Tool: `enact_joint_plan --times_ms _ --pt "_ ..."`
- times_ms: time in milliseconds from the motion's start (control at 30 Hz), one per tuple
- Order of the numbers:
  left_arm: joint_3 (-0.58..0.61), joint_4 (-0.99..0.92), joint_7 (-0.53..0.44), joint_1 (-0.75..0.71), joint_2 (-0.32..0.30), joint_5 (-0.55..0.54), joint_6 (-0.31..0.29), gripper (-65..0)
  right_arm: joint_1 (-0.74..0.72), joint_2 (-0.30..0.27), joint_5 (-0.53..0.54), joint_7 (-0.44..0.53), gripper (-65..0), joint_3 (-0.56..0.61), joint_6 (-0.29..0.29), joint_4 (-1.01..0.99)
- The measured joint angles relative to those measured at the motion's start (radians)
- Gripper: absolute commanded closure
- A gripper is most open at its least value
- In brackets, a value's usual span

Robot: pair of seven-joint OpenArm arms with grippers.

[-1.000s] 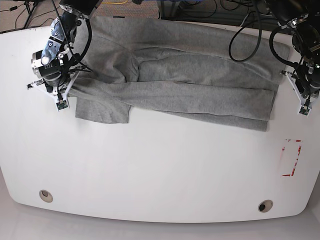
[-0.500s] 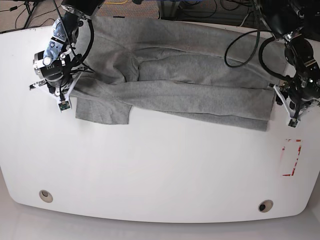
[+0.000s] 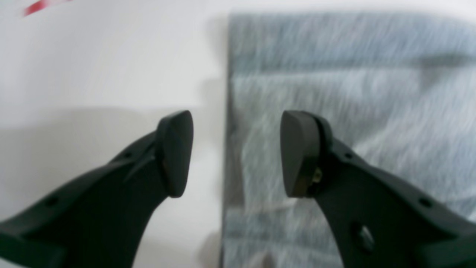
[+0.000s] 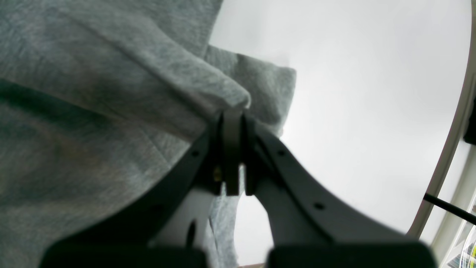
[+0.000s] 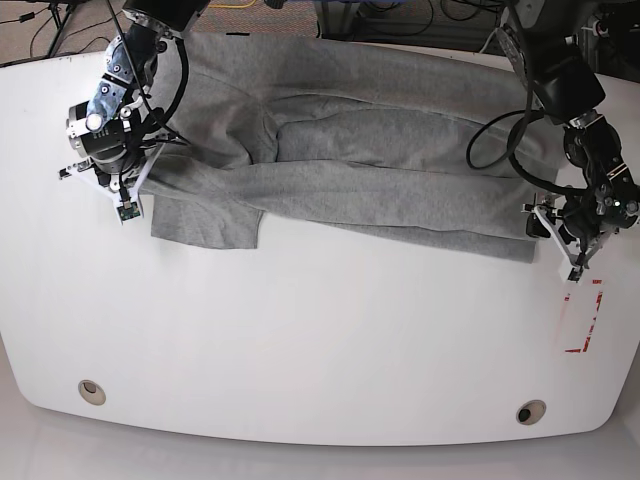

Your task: Layout the t-shirt on the table in an organized manner, then fold the t-shirt properly

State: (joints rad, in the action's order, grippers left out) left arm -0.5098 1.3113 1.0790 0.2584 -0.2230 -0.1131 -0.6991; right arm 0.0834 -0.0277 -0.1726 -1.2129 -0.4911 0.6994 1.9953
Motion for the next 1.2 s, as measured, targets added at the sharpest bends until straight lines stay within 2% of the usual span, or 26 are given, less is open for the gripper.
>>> enact_joint_plan --times_ms 233,467,533,700,800,1200 --pt "0.006 -0.146 -0.015 0.037 -0.002 0.014 0.002 -34.7 -0.002 0.001 0.0 0.001 -0.8 0.0 0.0 0.0" --pt "0.055 -0.16 -0.023 0.053 0.004 0.006 0.002 -33.1 -0.002 0.0 0.0 0.001 -0.8 0.0 0.0 0.0" --pt "0.055 -0.156 -0.023 0.051 0.006 0.004 0.002 -29.9 -0.002 0.001 0.0 0.001 -0.8 0.0 0.0 0.0" --pt "0.053 -0.126 -0.019 0.041 0.003 0.008 0.002 -13.5 -0.002 0.0 0.0 0.0 -0.8 0.0 0.0 0.0" --pt "0.053 -0.106 -0.018 0.04 0.003 0.008 0.002 -8.2 -0.007 0.001 0.0 0.001 -0.8 0.0 0.0 0.0" --pt "0.053 -0.045 -0.018 0.038 0.0 0.008 0.002 -8.3 -0.016 0.001 0.0 0.001 -0.8 0.0 0.0 0.0"
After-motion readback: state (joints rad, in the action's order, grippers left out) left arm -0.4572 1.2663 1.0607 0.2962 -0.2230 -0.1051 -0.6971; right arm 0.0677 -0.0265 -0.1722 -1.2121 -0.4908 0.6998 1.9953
